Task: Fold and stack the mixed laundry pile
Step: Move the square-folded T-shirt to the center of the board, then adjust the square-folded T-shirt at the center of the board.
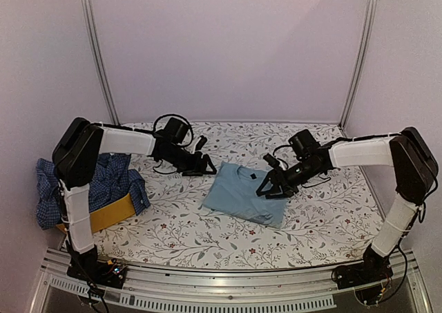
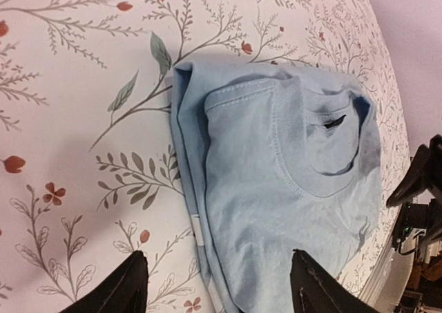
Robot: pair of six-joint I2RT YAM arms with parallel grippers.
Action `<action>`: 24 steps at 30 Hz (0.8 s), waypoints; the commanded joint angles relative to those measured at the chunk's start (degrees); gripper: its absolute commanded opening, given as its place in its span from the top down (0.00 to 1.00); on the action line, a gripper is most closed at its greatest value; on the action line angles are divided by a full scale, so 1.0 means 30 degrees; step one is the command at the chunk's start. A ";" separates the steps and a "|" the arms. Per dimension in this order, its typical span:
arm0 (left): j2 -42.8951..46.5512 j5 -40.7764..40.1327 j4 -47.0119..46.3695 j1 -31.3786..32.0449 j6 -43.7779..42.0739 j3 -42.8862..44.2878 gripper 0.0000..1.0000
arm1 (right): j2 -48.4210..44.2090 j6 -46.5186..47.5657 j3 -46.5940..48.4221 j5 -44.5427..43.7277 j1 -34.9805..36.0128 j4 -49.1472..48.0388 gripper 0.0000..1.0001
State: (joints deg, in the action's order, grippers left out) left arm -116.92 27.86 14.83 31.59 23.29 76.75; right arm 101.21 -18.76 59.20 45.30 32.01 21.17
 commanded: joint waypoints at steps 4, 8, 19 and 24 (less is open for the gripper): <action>0.0694 0.0452 0.0242 0.0096 -0.0702 0.0612 0.43 | -0.2860 0.0485 0.0994 -0.4310 -0.3049 0.1420 0.46; -0.0339 0.0627 0.0248 0.0096 -0.1111 0.1737 0.55 | -0.1595 0.1829 0.1877 -0.6471 -0.3053 0.3546 0.53; -0.3617 0.0918 0.1201 0.0402 -0.2283 0.5285 0.60 | 0.0562 0.2162 0.1800 -0.8074 -0.3038 0.3728 0.47; -0.4195 0.0946 0.1338 0.0659 -0.2458 0.5736 0.60 | 0.1576 0.2037 0.2352 -0.8261 -0.3053 0.3726 0.47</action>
State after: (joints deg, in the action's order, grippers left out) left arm -128.25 29.67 17.98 32.32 17.54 91.70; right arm 103.68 -12.97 64.18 22.31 22.72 31.88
